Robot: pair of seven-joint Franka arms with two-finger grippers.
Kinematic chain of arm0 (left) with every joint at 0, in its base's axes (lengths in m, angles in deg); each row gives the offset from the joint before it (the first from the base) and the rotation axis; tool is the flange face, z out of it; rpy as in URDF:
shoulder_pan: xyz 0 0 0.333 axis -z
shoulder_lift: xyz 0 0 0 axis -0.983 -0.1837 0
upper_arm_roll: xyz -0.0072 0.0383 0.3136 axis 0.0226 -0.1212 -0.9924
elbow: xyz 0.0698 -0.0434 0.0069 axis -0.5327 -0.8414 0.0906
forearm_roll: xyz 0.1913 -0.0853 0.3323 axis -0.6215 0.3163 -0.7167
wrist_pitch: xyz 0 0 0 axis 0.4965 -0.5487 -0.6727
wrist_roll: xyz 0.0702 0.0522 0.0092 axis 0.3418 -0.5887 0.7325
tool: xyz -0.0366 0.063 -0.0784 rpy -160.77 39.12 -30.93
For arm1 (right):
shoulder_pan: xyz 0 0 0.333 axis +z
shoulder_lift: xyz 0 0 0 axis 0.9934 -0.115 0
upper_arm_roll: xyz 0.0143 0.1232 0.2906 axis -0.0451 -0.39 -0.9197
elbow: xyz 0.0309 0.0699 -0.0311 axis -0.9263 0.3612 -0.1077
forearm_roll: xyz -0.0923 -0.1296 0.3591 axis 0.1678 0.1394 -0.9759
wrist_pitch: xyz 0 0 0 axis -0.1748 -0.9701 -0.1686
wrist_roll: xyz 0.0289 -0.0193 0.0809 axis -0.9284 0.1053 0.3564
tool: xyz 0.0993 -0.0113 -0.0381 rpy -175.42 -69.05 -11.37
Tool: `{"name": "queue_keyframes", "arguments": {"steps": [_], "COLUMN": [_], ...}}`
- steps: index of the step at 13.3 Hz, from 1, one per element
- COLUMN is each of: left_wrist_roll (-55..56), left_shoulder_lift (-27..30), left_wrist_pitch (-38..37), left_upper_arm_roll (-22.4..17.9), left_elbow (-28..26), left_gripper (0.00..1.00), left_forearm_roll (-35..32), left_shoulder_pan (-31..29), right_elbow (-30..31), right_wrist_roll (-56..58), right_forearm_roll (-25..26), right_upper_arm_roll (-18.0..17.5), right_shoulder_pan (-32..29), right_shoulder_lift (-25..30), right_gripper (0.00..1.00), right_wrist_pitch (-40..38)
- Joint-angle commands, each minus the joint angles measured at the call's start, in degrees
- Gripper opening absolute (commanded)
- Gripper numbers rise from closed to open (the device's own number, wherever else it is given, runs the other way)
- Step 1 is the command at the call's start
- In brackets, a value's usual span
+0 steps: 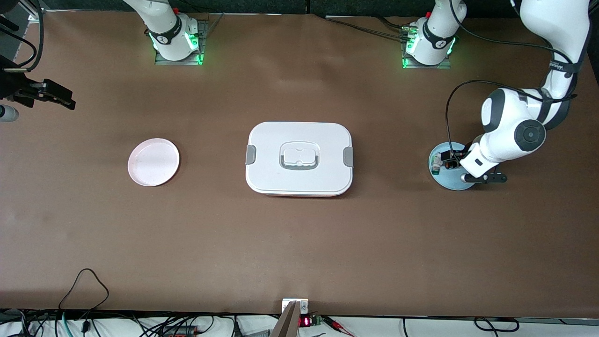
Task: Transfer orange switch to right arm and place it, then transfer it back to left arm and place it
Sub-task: 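Lower the left gripper over the orange switch on the blue plate, then close the left gripper on the orange switch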
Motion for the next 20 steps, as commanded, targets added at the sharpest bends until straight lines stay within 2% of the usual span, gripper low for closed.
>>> {"name": "queue_keyframes", "arguments": {"steps": [1, 8, 20], "left_wrist_roll": [-1.16, -3.71, -3.72], "left_shoulder_lift": [-0.34, -2.98, -5.62], "left_wrist_pitch": [1.71, 5.05, 7.69], "left_upper_arm_roll": [0.29, 0.38, 0.47], "left_elbow": [-0.86, -1.03, -1.03], "left_gripper": [1.0, 1.0, 0.99], "left_forearm_roll": [-1.31, -1.32, -0.61], "left_shoulder_pan": [-1.73, -4.55, -5.52], "right_elbow": [-0.67, -0.67, -0.67], "right_wrist_roll": [-0.39, -0.13, 0.22], "right_forearm_roll": [-0.65, -0.39, -0.74], "right_upper_arm_roll": [-0.17, -0.17, -0.17], "right_shoulder_pan": [-0.16, -0.16, -0.16], "right_shoulder_lift": [0.19, 0.28, 0.36], "right_gripper": [1.0, 1.0, 1.0], "right_wrist_pitch": [-0.98, -1.07, -1.07]}}
